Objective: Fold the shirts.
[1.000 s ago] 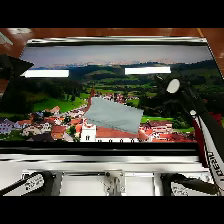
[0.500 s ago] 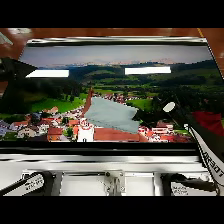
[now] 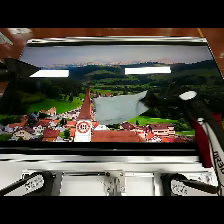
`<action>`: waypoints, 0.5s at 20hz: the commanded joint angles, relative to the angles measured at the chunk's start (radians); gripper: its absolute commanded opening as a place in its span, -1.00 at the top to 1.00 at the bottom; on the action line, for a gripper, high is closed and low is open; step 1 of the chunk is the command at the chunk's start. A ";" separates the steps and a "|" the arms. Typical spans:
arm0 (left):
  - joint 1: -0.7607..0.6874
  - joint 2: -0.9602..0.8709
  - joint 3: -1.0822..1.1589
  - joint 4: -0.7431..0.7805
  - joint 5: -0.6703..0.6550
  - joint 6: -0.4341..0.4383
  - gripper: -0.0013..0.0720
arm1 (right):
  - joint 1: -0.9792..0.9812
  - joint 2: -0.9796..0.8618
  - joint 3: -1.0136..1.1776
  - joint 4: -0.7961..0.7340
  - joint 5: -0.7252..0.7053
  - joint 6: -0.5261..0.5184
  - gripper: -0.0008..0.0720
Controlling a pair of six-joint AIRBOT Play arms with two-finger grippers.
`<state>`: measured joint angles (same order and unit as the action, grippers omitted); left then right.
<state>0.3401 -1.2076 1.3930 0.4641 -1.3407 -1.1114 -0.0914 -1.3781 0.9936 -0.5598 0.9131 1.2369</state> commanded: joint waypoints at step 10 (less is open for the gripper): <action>-0.087 0.001 0.000 0.000 -0.003 -0.001 0.85 | -0.895 0.249 0.209 -0.219 0.325 0.095 0.81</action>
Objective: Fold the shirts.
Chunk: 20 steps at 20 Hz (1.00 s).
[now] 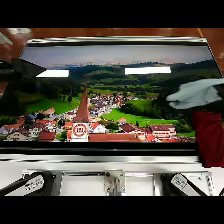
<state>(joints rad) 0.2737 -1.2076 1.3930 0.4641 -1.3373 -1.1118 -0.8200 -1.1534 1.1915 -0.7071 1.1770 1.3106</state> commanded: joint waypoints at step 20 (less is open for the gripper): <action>-0.100 0.000 0.000 0.000 -0.033 0.000 0.85 | -0.414 0.024 -0.231 -0.717 0.158 0.175 -0.16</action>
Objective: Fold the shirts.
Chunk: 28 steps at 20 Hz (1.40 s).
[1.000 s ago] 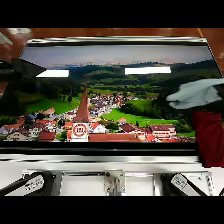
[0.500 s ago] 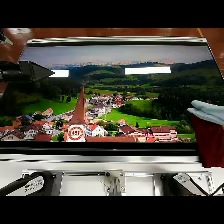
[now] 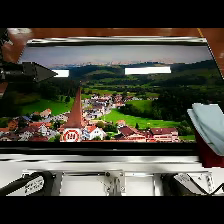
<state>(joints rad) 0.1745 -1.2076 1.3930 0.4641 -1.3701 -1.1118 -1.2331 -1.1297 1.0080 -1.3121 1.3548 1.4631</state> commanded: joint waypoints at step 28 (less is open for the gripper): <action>-0.484 -0.219 0.118 1.103 -0.052 -0.505 -0.76 | 0.888 -0.028 0.199 -0.040 0.033 0.051 -0.66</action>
